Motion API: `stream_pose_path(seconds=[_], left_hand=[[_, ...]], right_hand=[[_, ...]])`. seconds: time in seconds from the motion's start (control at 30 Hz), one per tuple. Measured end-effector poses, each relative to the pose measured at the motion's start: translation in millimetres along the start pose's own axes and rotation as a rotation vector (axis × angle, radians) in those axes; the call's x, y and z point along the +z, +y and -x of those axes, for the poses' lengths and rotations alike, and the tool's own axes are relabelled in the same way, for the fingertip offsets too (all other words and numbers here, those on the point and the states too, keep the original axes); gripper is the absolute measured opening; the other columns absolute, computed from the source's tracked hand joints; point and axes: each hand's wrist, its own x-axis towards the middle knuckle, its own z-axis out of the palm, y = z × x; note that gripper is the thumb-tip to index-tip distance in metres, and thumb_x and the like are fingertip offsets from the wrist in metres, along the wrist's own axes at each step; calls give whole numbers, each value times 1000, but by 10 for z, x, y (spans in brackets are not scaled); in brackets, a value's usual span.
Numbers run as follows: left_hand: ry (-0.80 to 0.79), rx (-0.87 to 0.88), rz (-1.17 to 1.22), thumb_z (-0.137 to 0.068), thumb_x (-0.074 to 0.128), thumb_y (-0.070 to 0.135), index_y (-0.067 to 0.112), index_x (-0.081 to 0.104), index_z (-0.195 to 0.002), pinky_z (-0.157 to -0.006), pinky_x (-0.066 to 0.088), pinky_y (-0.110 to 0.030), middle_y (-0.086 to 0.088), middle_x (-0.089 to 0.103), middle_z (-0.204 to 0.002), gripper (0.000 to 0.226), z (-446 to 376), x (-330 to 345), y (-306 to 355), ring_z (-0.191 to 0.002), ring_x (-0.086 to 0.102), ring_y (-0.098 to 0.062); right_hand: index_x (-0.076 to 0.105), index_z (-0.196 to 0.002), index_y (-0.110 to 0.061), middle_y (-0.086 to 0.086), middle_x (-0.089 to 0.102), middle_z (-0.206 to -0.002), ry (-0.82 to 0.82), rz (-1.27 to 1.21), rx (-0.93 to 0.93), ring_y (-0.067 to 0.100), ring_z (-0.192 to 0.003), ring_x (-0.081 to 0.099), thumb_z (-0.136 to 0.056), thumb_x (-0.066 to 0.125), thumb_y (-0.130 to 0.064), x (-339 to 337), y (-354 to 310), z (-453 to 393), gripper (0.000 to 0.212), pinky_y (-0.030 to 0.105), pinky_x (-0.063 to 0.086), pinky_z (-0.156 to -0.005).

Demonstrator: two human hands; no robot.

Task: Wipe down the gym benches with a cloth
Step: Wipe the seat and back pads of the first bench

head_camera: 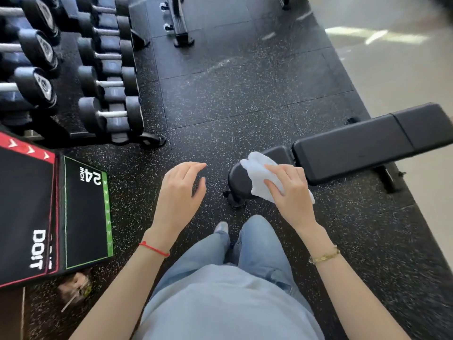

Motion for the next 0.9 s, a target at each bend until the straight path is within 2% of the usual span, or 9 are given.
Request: stream_pose_path(seconds=[0.23, 0.47, 0.73, 0.9], left_hand=[[14, -76, -15, -96, 59, 15, 11, 63, -126, -105, 44, -44, -4, 65, -123, 30, -437, 468, 310, -119, 58, -23], [78, -218, -36, -95, 60, 12, 10, 63, -126, -105, 44, -44, -7, 65, -123, 31, -679, 1260, 598, -119, 58, -25], [41, -326, -45, -94, 60, 11, 10, 62, -127, -106, 43, -43, -6, 63, -126, 33, -640, 2379, 334, -121, 56, -24], [36, -310, -68, -95, 59, 12, 8, 61, -129, -107, 43, -46, -7, 63, -128, 35, -608, 3185, -140, -124, 55, -26]], right_hand=[[65, -123, -14, 6, 60, -107, -92, -7, -163, 26, -99, 50, -93, 67, -20, -133, 652, -504, 31, 37, 44, -91], [65, -122, -14, 5, 60, -108, -176, -18, -259, 25, -95, 48, -92, 68, -19, -48, 1481, -878, 30, 36, 43, -90], [65, -120, -14, 5, 59, -107, -258, -27, -283, 26, -92, 49, -93, 66, -21, 847, 2350, -980, 28, 40, 43, -88], [64, -118, -15, 6, 57, -107, -226, -38, -321, 26, -90, 48, -93, 66, -21, 1645, 2773, -941, 25, 41, 45, -84]])
